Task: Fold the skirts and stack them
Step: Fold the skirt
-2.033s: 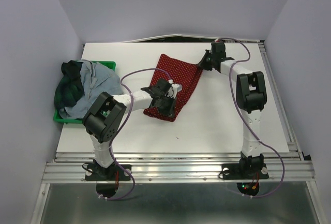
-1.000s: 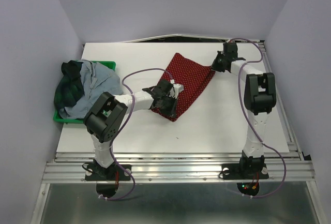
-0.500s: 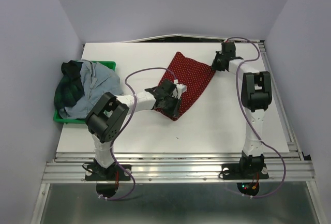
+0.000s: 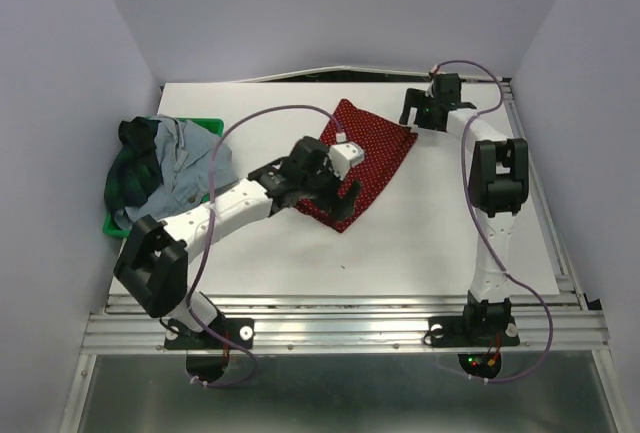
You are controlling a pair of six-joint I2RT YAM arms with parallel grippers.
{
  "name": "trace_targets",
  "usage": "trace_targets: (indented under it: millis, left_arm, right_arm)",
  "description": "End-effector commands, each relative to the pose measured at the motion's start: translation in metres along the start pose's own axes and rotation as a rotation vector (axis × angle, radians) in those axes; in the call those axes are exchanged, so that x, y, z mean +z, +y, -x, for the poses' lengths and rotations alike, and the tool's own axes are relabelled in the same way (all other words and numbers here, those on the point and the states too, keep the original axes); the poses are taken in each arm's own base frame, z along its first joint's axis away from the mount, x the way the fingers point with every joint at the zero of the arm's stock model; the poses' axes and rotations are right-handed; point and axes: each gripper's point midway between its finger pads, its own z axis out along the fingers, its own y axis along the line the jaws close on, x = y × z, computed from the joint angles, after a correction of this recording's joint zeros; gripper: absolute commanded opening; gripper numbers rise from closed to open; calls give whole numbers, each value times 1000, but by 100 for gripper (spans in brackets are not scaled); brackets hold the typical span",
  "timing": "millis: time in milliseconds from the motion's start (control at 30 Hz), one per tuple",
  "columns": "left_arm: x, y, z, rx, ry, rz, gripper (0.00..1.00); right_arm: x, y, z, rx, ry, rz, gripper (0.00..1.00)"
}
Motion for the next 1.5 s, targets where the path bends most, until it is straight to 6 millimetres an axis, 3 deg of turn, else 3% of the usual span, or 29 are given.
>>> trace_targets:
  millis: [0, 100, 133, 200, 300, 367, 533, 567, 700, 833, 867, 933, 967, 1000, 1033, 1067, 1133, 1167, 1200, 1333, 1367, 1433, 1467]
  left_arm:
    - [-36, 54, 37, 12, -118, -8, 93]
    - [-23, 77, 19, -54, -42, -38, 75]
    - [-23, 86, 13, -93, -40, -74, 64]
    - [-11, 95, -3, -117, -3, -104, 54]
    - [4, 104, -23, -134, 27, -111, 45]
    - [15, 108, -43, -159, 68, -104, 39]
    - [36, 119, -84, -293, 145, -98, 28]
    - [42, 116, -100, -326, 186, -116, 20]
    - [47, 93, -124, -370, 252, -173, 12]
    - [45, 61, -122, -290, 257, -207, 12]
    - [41, 53, -115, -261, 242, -212, 14]
    - [35, 39, -98, -160, 212, -189, 29]
    - [37, 38, -98, -137, 220, -168, 34]
    - [28, 37, -84, -88, 179, -145, 40]
    - [24, 47, -77, -20, 167, -78, 50]
    - [15, 48, -58, 46, 124, -37, 52]
    - [5, 65, -48, 152, 130, 58, 61]
    - [-2, 70, -35, 277, 123, 77, 65]
    - [-6, 82, -27, 337, 125, 142, 67]
    - [-7, 88, -16, 580, 146, 195, 67]
    - [-6, 87, -24, 630, 163, 197, 67]
    - [-1, 80, -22, 777, 148, 211, 67]
    - [-1, 78, -32, 817, 159, 213, 67]
  right_arm:
    - [-57, 31, 63, -66, -120, 115, 100]
    - [-84, 74, 60, -21, -84, 345, 100]
    - [-86, 89, 47, -9, -51, 398, 100]
    - [-95, 126, 24, 1, 32, 520, 100]
    - [-96, 149, -17, 17, 163, 581, 100]
    - [-87, 153, -52, 39, 253, 581, 100]
    - [-51, 124, -104, 18, 371, 479, 100]
    - [-41, 118, -116, 1, 397, 467, 100]
    - [-18, 104, -120, -65, 392, 413, 100]
    - [-3, 98, -118, -149, 380, 406, 100]
    - [-3, 100, -111, -185, 365, 417, 100]
    - [-5, 101, -100, -251, 335, 433, 100]
    - [-9, 105, -94, -254, 323, 446, 100]
    - [-16, 111, -89, -271, 311, 483, 100]
    - [-29, 123, -78, -293, 283, 514, 100]
    - [-40, 130, -76, -296, 282, 561, 100]
    - [-58, 140, -69, -295, 263, 609, 100]
    - [-77, 149, -59, -297, 241, 658, 100]
    - [-86, 156, -69, -296, 262, 687, 100]
    - [-117, 180, -84, -308, 285, 786, 100]
    - [-119, 182, -94, -309, 309, 796, 99]
    - [-123, 189, -105, -306, 342, 815, 97]
    - [-125, 189, -112, -284, 367, 826, 95]
